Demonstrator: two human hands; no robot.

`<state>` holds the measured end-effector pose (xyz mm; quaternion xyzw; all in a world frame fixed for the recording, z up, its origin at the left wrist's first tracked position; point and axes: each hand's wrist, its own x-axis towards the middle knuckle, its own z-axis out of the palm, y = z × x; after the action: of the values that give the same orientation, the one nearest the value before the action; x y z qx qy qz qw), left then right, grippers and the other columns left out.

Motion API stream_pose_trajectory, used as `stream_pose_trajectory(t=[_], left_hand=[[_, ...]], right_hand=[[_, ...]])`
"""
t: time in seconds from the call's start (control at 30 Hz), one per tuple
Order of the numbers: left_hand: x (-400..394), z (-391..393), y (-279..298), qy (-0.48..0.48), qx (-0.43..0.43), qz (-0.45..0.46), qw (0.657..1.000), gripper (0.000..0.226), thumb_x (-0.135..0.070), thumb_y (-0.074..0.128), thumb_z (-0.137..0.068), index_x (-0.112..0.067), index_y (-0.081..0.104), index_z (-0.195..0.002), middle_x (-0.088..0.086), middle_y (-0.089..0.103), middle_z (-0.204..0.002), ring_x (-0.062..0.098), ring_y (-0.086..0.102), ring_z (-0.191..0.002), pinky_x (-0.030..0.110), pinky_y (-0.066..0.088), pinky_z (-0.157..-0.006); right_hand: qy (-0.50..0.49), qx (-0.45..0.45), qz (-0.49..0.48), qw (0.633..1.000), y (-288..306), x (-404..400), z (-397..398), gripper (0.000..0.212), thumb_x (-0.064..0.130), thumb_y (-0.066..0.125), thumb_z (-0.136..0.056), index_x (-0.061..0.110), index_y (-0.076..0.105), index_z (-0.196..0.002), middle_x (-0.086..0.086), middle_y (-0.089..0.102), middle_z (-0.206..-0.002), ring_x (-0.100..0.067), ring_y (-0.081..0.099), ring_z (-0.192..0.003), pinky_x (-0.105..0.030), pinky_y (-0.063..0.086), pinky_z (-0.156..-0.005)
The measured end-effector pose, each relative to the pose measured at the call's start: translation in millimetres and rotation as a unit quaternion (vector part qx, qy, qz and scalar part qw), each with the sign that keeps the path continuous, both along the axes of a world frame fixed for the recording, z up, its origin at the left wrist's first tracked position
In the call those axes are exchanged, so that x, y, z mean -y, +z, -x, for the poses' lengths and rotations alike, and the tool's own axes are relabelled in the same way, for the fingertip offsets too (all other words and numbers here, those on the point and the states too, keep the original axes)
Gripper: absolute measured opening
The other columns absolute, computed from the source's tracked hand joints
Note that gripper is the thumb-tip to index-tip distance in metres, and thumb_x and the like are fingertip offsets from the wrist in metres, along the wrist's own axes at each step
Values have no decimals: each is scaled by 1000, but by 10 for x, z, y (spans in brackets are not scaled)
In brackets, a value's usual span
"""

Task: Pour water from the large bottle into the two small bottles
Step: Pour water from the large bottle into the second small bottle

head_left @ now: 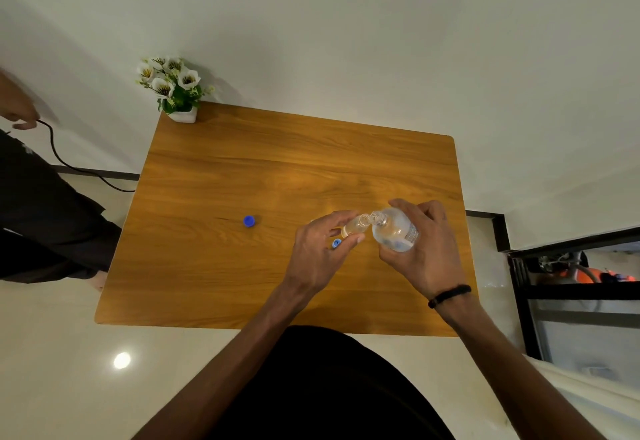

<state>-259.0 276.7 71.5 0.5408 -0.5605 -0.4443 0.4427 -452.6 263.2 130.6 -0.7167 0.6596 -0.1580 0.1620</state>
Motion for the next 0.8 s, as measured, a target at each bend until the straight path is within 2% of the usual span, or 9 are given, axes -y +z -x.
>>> stream_pose_trajectory(t=[0.1, 0.17, 0.33, 0.47, 0.57, 0.67, 0.8], left_hand=[[-8, 0, -21, 3, 3, 3, 1000, 41, -33, 79, -91, -21, 71, -129, -13, 73, -124, 2, 68, -114, 26, 59, -96], [-9, -1, -39, 3, 4, 4, 1000, 41, -33, 79, -91, -22, 71, -129, -13, 73, -123, 2, 68, -114, 26, 59, -96], [-10, -1, -88, 1, 13, 8, 1000, 41, -33, 78, -91, -21, 70, -130, -11, 73, -125, 2, 68, -116, 25, 59, -96], [-40, -6, -177, 0, 30, 3, 1000, 44, -37, 76, -92, -20, 69, -132, -12, 72, -127, -1, 66, -117, 24, 57, -98], [-78, -17, -309, 3, 34, -7, 999, 43, -35, 76, -94, -19, 68, -132, -14, 72, -125, -3, 65, -117, 25, 57, -98], [-114, -18, -481, -1, 39, -22, 999, 38, -30, 77, -93, -17, 68, -128, -13, 73, -121, 0, 67, -114, 31, 59, -97], [-134, -22, -713, -10, 63, -39, 997, 39, -28, 79, -92, -15, 68, -126, -9, 72, -124, 7, 68, -113, 36, 59, -96]], right_hand=[[-14, 63, -12, 998, -105, -15, -1, 73, 35, 91, -68, 28, 61, -135, 3, 49, -109, -11, 53, -99, -15, 46, -81], [-21, 98, -25, 995, -169, -27, 7, 73, 34, 92, -67, 30, 61, -133, 6, 51, -109, -9, 53, -99, -8, 40, -79], [-34, 138, -44, 989, -309, -76, 28, 71, 33, 93, -68, 32, 61, -132, 5, 58, -115, -6, 53, -101, -7, 40, -80], [-60, 183, -53, 980, -433, -120, 46, 70, 36, 94, -67, 39, 60, -128, 14, 61, -119, 4, 56, -107, -10, 43, -85], [-87, 201, -72, 973, -541, -132, 54, 74, 40, 94, -65, 33, 63, -131, 18, 65, -125, 7, 57, -110, -11, 44, -86], [-98, 205, -79, 970, -632, -143, 31, 75, 41, 94, -64, 33, 63, -131, 26, 64, -118, 20, 54, -108, -8, 45, -80], [-112, 223, -85, 965, -756, -185, -26, 71, 38, 95, -62, 33, 65, -126, 36, 62, -108, 21, 56, -104, -3, 48, -74]])
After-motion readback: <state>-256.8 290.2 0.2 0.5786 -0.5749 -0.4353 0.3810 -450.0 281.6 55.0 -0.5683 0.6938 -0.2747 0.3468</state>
